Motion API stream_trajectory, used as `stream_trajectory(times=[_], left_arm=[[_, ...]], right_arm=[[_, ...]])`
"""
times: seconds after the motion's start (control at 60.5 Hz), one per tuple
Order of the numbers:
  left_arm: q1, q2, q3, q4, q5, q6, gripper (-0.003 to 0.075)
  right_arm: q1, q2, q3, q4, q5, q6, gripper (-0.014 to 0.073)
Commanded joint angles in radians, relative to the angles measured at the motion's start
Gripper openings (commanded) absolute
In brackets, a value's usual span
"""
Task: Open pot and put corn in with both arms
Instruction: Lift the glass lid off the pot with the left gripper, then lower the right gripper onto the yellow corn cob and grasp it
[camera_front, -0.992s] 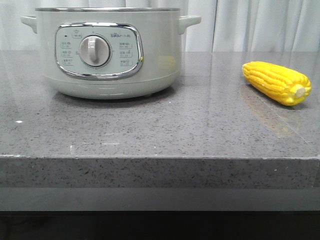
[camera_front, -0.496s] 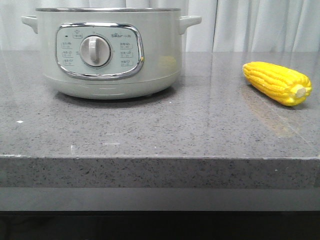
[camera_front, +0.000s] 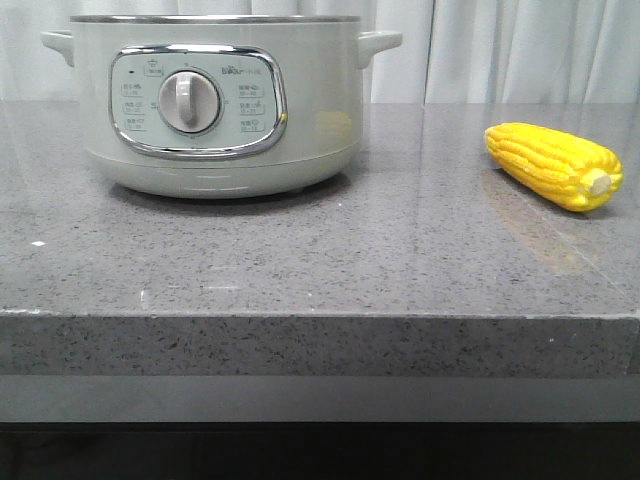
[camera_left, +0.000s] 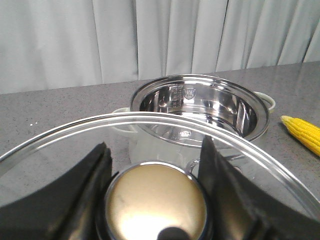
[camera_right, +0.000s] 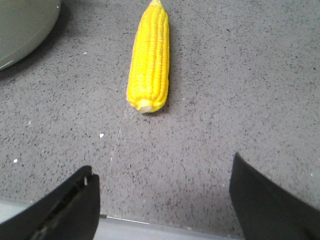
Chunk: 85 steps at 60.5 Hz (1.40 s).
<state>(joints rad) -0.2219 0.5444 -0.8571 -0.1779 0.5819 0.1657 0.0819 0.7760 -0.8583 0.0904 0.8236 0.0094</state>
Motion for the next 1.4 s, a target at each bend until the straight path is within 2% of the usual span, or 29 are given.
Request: stream_trajectory(times=[0.0, 0.099, 0.826, 1.041, 1.388], left_arm=[[0.003, -0.001, -0.034, -0.019, -0.146, -0.005, 0.0134], [0.003, -0.001, -0.034, -0.019, -0.146, -0.005, 0.0134], [0.003, -0.001, -0.034, -0.019, -0.146, -0.005, 0.0134], [0.003, -0.001, -0.034, -0.019, -0.146, -0.005, 0.0134], [0.003, -0.001, -0.034, -0.019, -0.146, -0.005, 0.0134]], right_arm=[[0.003, 0.075, -0.083, 0.014, -0.045, -0.017, 0.0596], [0.003, 0.173, -0.145, 0.021, -0.034, -0.017, 0.064], [0.07, 0.768, -0.486, 0.059, -0.015, -0.054, 0.0637], [0.07, 0.87, -0.541, 0.031, -0.014, -0.055, 0.0636], [0.07, 0.919, -0.551, 0.032, -0.008, -0.055, 0.0634]])
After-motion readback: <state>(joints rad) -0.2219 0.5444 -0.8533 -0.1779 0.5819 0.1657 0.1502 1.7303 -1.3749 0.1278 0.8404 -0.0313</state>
